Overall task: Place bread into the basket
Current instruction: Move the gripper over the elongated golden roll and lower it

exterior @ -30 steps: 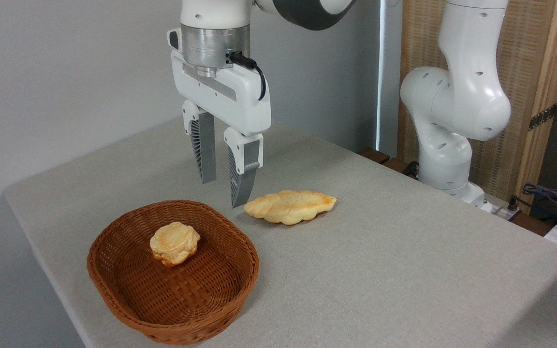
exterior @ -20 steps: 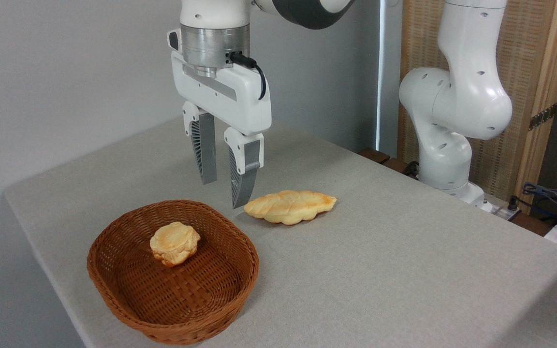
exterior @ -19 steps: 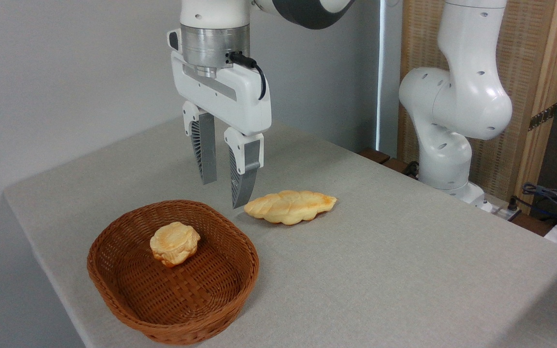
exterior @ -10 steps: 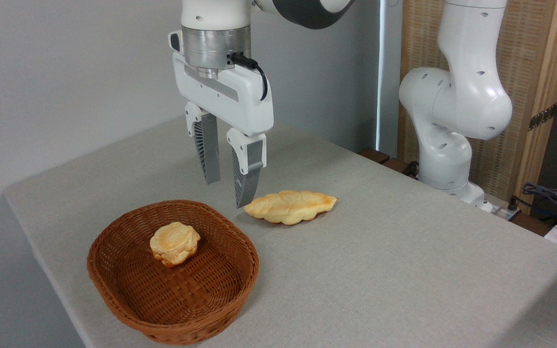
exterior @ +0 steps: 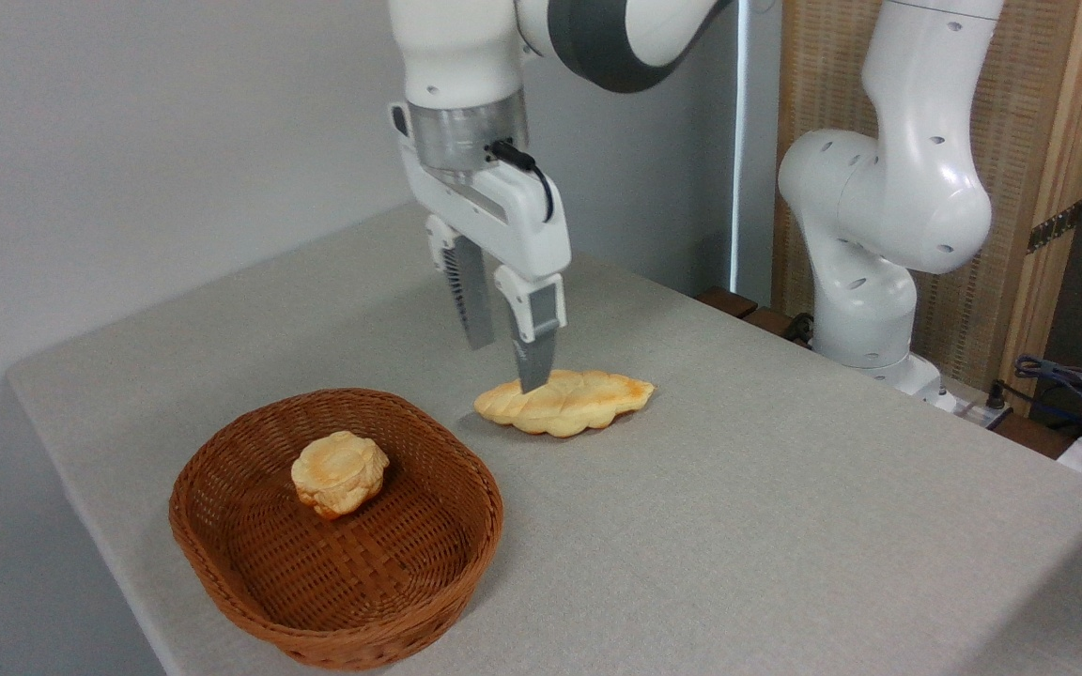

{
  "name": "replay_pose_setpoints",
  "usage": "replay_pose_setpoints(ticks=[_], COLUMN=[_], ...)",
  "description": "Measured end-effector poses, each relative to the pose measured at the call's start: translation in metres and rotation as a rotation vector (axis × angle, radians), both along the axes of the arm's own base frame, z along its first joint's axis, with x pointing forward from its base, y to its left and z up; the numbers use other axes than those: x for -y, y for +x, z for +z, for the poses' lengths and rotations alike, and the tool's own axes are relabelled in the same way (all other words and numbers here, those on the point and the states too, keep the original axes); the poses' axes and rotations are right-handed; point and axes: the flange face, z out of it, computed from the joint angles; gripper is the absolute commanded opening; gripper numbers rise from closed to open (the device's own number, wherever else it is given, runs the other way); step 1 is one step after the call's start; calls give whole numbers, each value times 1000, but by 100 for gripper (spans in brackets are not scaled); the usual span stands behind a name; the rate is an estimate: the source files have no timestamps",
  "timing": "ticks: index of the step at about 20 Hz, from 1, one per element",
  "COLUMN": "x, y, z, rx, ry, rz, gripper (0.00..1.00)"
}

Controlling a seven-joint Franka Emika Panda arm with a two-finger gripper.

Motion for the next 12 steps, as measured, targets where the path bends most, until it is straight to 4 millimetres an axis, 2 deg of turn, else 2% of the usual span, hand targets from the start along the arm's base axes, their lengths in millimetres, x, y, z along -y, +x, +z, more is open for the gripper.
replay_pose_setpoints(ticks=[3, 6, 12], x=[-2, 1, 26], y=[-23, -33, -48], z=[-18, -33, -61], rx=[-36, -62, -111], ry=[1, 3, -4], rz=[-5, -65, -411], gripper=[100, 100, 100])
